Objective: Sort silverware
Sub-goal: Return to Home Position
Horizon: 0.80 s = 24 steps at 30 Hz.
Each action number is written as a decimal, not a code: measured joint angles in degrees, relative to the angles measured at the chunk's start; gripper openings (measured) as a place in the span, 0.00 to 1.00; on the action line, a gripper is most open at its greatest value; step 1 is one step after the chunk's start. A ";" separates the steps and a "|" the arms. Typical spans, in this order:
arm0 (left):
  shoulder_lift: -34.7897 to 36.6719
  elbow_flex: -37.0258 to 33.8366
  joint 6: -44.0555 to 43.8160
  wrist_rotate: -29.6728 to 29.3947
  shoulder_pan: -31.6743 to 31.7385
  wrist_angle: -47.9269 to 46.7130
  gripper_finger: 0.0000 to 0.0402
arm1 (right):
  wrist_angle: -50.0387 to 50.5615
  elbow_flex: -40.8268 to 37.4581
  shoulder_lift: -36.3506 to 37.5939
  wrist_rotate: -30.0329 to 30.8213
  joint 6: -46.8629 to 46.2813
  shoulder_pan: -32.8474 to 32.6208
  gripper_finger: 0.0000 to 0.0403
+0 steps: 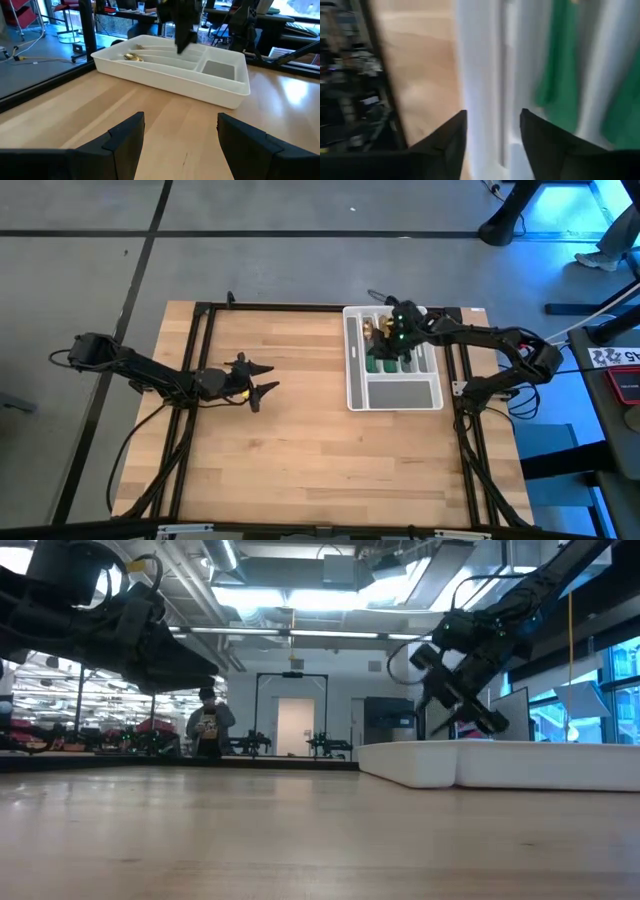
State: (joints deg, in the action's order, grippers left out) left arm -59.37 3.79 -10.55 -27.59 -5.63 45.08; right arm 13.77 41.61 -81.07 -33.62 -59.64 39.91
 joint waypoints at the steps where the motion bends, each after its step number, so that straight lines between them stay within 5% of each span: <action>1: -0.02 0.00 -0.10 0.00 0.00 -0.03 0.59 | -0.20 0.76 0.74 -0.41 0.13 0.28 0.47; 7: -0.02 0.00 -1.07 0.49 0.00 0.89 0.59 | 3.28 8.71 8.91 -0.22 11.47 -0.36 0.55; 14: -0.02 0.01 -1.14 5.58 0.04 8.37 0.59 | 13.36 9.32 27.09 17.78 32.32 -15.51 0.55; 18: 0.00 0.00 0.21 5.60 0.68 11.71 0.59 | 19.88 7.07 36.95 32.13 28.59 -26.46 0.55; 24: 0.11 0.00 -1.01 5.55 2.05 12.67 0.59 | 16.06 -1.88 45.84 40.94 25.93 -42.02 0.55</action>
State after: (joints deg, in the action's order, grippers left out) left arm -59.27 3.79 -11.55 -22.04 -3.57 57.76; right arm 29.83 39.73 -35.23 7.32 -33.71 -2.11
